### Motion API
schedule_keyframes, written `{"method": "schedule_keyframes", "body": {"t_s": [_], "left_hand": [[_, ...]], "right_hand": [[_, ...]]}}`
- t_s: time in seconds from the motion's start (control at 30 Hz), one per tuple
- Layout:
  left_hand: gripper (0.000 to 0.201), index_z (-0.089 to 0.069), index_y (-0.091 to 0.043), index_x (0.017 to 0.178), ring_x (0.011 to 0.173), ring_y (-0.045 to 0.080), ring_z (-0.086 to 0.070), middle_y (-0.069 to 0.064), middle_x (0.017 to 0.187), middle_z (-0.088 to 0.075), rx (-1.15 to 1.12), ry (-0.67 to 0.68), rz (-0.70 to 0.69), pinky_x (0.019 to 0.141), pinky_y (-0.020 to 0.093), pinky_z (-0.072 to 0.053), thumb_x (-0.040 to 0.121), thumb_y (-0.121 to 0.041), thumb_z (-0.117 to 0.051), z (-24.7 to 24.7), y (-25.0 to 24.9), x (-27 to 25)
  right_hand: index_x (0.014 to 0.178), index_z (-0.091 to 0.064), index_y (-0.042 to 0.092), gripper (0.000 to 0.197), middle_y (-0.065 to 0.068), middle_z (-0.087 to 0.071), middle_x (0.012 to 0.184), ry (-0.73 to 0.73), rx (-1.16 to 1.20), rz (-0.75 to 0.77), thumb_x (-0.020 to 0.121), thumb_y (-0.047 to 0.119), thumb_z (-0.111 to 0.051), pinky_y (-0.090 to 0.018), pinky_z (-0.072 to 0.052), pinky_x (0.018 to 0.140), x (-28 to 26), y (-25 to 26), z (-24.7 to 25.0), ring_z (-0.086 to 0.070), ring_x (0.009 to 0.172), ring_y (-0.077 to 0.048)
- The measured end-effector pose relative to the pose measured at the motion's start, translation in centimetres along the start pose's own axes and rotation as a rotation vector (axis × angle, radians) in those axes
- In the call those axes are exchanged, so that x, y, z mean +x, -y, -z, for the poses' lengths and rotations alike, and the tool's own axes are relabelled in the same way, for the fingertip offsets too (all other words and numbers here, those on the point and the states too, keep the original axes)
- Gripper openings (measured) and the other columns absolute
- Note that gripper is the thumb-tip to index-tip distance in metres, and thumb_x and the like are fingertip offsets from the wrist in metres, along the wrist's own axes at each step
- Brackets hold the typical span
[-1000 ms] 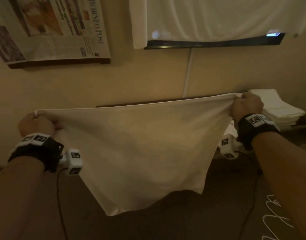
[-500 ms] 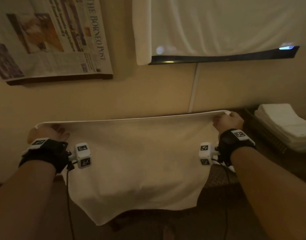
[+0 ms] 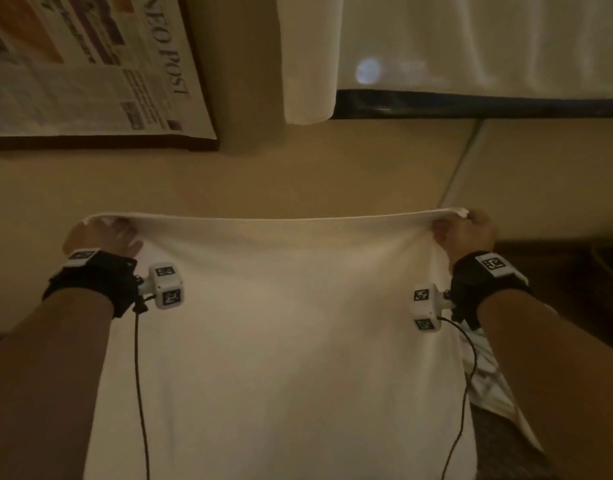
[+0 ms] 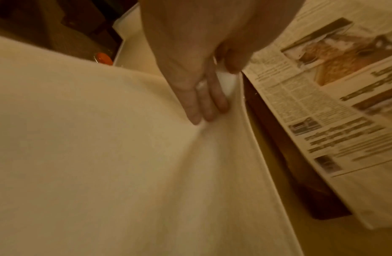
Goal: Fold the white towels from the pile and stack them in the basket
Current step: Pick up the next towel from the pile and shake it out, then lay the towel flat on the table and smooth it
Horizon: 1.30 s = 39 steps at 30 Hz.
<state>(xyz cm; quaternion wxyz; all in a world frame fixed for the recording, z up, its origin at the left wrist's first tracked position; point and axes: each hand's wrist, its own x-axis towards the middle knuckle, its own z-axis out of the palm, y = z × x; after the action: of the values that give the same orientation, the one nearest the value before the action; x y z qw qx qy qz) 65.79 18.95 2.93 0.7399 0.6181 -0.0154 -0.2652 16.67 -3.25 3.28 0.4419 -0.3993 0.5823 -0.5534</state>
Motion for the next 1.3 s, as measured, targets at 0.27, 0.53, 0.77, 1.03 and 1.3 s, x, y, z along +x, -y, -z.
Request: {"method": "schedule_keyframes", "body": {"t_s": [0.27,0.53,0.77,1.03,1.3], "left_hand": [[0.05,-0.045,-0.02,0.143,0.12,0.032,-0.055,0.015,0.144,-0.048,1.13,0.327,0.071,0.1,0.039,-0.043,0.096,-0.033,-0.061,0.7,12.6,0.3],[0.08,0.002,-0.046,0.152,0.15,0.033,0.007,-0.007,0.163,0.019,1.76,0.504,0.115,0.119,0.056,-0.014,0.091,-0.066,-0.046,3.7,21.2,1.2],[0.079,-0.002,-0.047,0.152,0.15,0.034,0.008,-0.006,0.164,0.015,1.758,0.463,0.04,0.118,0.059,-0.011,0.09,-0.065,-0.046,-0.2,21.0,8.4],[0.072,-0.02,-0.032,0.155,0.151,0.025,-0.01,-0.003,0.165,-0.005,1.548,0.422,-0.084,0.122,0.044,-0.012,0.094,-0.052,-0.053,-2.4,19.5,11.6],[0.076,-0.003,-0.036,0.156,0.151,0.023,0.003,-0.002,0.164,0.012,1.724,0.543,-0.212,0.121,0.048,-0.008,0.093,-0.067,-0.031,7.1,22.1,2.3]], "right_hand": [[0.154,-0.025,0.018,0.064,-0.012,-0.035,0.154,0.569,-0.956,-0.014,0.098,0.031,-0.054,-0.039,-0.033,0.109,0.3,-13.1,-2.2,-0.038,0.137,-0.034],[0.153,0.004,0.035,0.071,-0.012,0.016,0.16,0.941,-1.634,0.105,0.095,0.06,-0.03,-0.056,-0.023,0.115,-0.5,-20.6,-3.1,0.002,0.147,-0.042],[0.152,0.008,0.037,0.075,-0.01,0.018,0.161,0.943,-1.66,0.145,0.093,0.067,-0.027,-0.058,-0.023,0.114,5.4,-21.3,-9.3,0.002,0.147,-0.041],[0.155,0.001,0.032,0.078,-0.008,0.017,0.162,0.911,-1.596,0.145,0.094,0.064,-0.036,-0.054,-0.01,0.119,8.6,-21.1,-11.5,0.009,0.148,-0.035],[0.154,-0.004,0.028,0.063,-0.007,0.005,0.163,0.817,-1.648,0.241,0.099,0.052,-0.024,-0.055,-0.024,0.115,-1.1,-21.5,-2.8,-0.003,0.149,-0.033]]}}
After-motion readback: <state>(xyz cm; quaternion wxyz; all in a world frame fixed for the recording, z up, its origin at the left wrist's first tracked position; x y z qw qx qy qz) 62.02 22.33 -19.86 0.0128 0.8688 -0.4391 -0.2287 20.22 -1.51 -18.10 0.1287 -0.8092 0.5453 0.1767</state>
